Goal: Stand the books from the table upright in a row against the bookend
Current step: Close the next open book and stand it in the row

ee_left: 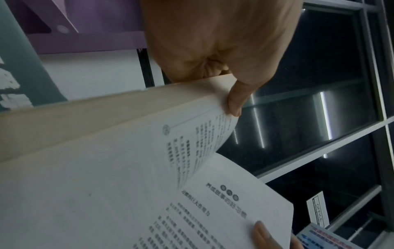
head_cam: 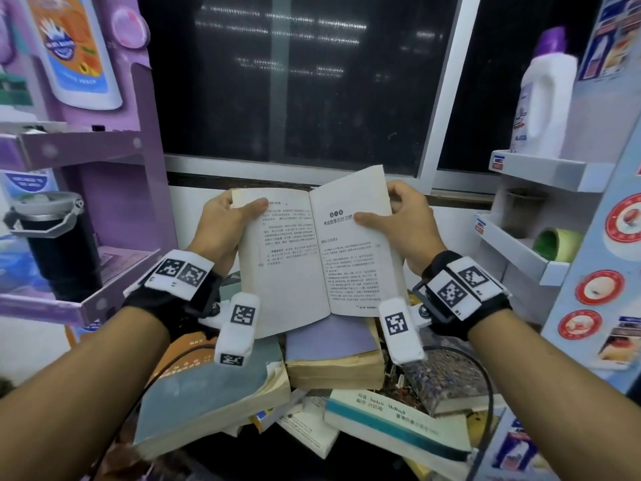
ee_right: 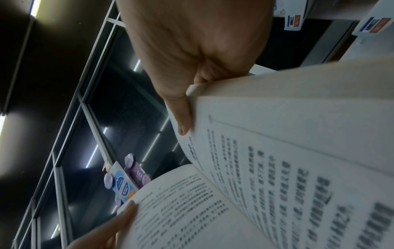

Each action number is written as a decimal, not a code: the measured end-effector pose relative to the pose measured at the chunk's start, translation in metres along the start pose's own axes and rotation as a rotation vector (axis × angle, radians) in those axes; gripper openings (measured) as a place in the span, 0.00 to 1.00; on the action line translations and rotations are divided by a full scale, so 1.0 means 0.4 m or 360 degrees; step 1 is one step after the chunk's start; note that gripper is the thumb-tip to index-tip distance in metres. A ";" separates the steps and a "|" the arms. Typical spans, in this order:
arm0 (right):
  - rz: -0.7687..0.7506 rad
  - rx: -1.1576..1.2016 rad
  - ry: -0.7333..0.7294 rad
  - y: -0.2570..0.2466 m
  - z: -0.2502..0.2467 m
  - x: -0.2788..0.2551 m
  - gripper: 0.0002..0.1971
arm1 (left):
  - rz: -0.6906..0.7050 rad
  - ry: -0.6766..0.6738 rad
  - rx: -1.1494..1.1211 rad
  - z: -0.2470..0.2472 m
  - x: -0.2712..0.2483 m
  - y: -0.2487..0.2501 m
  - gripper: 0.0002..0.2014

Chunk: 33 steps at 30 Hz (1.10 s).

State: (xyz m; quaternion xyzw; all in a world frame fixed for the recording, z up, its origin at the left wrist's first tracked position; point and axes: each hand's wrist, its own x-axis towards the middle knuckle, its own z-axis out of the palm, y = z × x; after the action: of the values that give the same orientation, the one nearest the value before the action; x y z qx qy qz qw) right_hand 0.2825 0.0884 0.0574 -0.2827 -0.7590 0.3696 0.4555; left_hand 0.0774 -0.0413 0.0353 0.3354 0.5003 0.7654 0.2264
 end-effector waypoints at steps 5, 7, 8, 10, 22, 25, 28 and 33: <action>-0.0009 -0.0048 -0.0110 -0.023 0.035 -0.009 0.17 | -0.0025 -0.0109 0.0105 0.033 0.006 0.023 0.10; -0.0013 -0.0017 -0.0164 -0.036 0.047 -0.014 0.19 | -0.0041 -0.0167 0.0146 0.047 0.008 0.033 0.11; -0.0013 0.0015 -0.0197 -0.043 0.052 -0.018 0.19 | -0.0050 -0.0196 0.0157 0.053 0.010 0.037 0.12; -0.0030 0.0038 -0.0246 -0.055 0.062 -0.024 0.19 | -0.0078 -0.0266 0.0163 0.062 0.011 0.046 0.13; -0.0170 -0.0218 -0.0318 -0.039 0.167 -0.036 0.29 | -0.0064 -0.0402 0.0159 0.068 0.009 0.051 0.15; -0.0195 -0.0248 -0.0294 -0.039 0.175 -0.036 0.26 | -0.0019 -0.0338 0.0184 0.057 0.010 0.034 0.12; -0.0221 -0.0298 -0.0281 -0.033 0.183 -0.030 0.23 | 0.0007 -0.0236 0.0193 0.039 0.016 0.017 0.13; -0.0295 -0.0282 -0.0127 -0.009 0.187 -0.008 0.20 | -0.0016 -0.0201 0.0126 0.005 0.030 -0.007 0.13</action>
State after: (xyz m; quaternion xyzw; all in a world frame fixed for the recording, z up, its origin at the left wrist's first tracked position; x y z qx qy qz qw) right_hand 0.2161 0.0611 0.0354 -0.2356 -0.8290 0.2684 0.4304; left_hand 0.0710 -0.0307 0.0367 0.3894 0.5167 0.7211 0.2479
